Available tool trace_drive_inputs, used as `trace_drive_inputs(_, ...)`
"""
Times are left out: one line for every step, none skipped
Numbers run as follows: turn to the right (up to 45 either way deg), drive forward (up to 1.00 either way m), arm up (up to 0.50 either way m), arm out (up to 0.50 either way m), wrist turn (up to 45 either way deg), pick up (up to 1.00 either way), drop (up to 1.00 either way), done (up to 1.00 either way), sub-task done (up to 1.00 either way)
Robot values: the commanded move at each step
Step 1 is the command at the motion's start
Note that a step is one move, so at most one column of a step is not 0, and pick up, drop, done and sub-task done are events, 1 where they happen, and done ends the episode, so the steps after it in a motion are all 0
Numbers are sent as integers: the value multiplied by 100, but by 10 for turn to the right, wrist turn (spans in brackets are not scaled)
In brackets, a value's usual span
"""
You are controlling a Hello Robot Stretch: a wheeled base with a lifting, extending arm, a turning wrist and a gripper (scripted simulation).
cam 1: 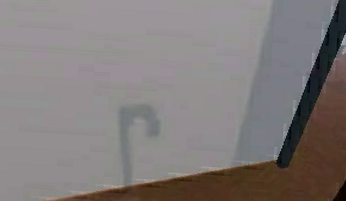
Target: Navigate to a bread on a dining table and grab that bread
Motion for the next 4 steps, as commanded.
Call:
trace_drive_inputs(0, 55, 0, 0, 0, 0, 0, 0, 0)
trace_drive_inputs(450, 0, 0, 0, 0, 0, 0, 0, 0)
trace_drive_inputs(90, 0, 0, 0, 0, 0, 0, 0, 0)
trace_drive_inputs(0, 65, 0, 0, 0, 0, 0, 0, 0)
